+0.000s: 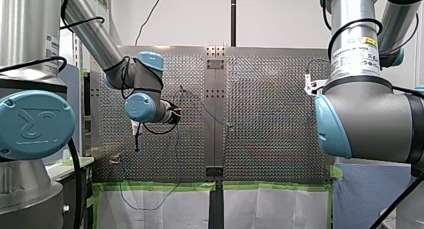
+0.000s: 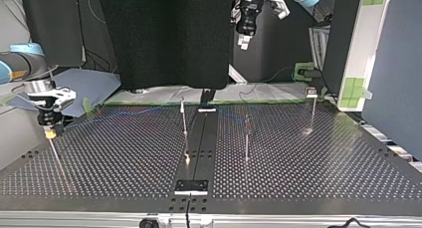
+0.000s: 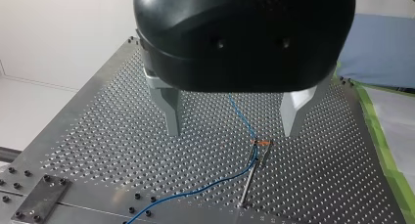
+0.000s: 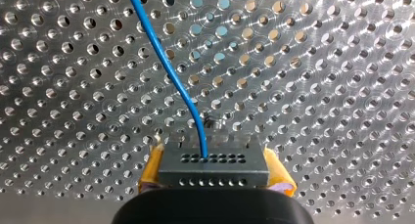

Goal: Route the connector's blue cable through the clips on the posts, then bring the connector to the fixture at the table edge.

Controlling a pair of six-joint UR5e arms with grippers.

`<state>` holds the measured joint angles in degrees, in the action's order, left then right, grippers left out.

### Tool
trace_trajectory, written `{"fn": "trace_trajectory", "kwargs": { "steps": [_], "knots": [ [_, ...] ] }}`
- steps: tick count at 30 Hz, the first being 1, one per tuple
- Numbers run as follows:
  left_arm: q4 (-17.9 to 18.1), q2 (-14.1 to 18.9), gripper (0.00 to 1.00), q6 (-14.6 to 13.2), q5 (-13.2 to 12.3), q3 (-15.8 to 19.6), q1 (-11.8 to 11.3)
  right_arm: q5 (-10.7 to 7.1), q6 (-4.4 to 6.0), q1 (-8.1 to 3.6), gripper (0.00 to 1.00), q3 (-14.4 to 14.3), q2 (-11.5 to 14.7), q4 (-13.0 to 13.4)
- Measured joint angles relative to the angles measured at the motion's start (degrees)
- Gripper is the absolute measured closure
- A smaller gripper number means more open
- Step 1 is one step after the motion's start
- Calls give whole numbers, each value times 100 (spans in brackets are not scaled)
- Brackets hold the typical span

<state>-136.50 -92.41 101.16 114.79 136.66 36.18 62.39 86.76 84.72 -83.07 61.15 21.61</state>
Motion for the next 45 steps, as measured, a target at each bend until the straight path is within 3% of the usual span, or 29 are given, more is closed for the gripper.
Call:
{"fn": "trace_trajectory", "kwargs": {
  "steps": [6,8,9,11,12,14,15,17,18,20,22,45],
  "knots": [
    [-1,-2,0,0,-4,-1,-3,-2,0,5,97,-2,-2,9],
    [-2,-4,0,0,-5,-1,-4,-3,0,6,81,-1,-3,9],
    [-2,-3,0,0,-5,-1,-5,-4,0,6,81,-1,-3,9],
    [-1,-2,0,0,-4,-1,-6,-5,1,6,69,-1,-4,10],
    [-1,-3,0,0,-4,-1,-7,-5,0,6,69,-1,-5,10],
    [-1,-3,0,0,-2,-1,-9,-7,0,6,53,0,-7,14],
    [-1,-2,0,0,-1,-1,-9,-7,0,7,53,0,-8,16],
    [-2,-4,0,0,-2,1,-9,-7,-2,6,38,0,-9,17],
    [-2,-5,0,0,-2,1,-9,-7,-2,6,38,0,-10,17],
    [-2,-5,0,0,0,2,-9,-7,-1,6,25,2,-11,17],
    [-4,-6,0,0,2,1,-10,-8,-1,7,21,2,-11,23],
    [-9,-8,0,0,8,8,-12,46,-84,7,8,-4,-28,-66]
  ]
}}
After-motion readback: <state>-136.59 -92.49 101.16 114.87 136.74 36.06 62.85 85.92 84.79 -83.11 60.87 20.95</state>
